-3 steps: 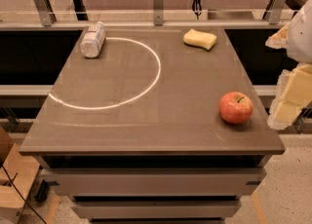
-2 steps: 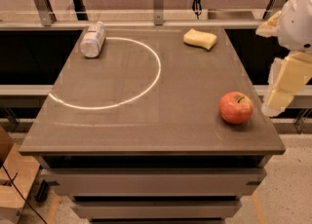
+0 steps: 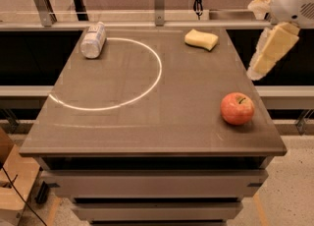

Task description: Move sponge near blue plastic bottle

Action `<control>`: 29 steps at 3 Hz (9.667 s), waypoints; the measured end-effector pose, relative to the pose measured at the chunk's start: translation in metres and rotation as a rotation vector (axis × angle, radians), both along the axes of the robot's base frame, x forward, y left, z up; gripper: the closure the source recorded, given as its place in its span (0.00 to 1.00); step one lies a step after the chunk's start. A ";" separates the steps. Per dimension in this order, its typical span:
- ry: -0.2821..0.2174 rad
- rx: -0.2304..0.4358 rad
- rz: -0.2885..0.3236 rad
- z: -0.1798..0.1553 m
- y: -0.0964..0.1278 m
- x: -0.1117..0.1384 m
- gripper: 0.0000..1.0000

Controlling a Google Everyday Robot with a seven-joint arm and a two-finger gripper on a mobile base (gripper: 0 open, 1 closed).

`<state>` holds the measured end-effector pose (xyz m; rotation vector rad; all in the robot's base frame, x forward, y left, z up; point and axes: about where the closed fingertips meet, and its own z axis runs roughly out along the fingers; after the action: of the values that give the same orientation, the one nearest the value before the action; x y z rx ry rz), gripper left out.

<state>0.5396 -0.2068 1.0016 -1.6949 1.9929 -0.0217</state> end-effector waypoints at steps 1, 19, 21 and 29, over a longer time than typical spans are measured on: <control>-0.007 0.006 0.000 0.002 0.001 0.003 0.00; -0.146 0.685 -0.583 -0.157 0.006 0.313 0.40; -0.125 0.669 -0.523 -0.143 0.032 0.291 0.86; -0.045 0.728 -0.037 -0.143 0.304 0.216 0.36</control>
Offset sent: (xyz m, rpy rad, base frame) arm 0.0460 -0.0211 -0.0129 0.3041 -0.1267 -0.1718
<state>0.7560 0.0970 0.8590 -1.1671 1.6957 0.5746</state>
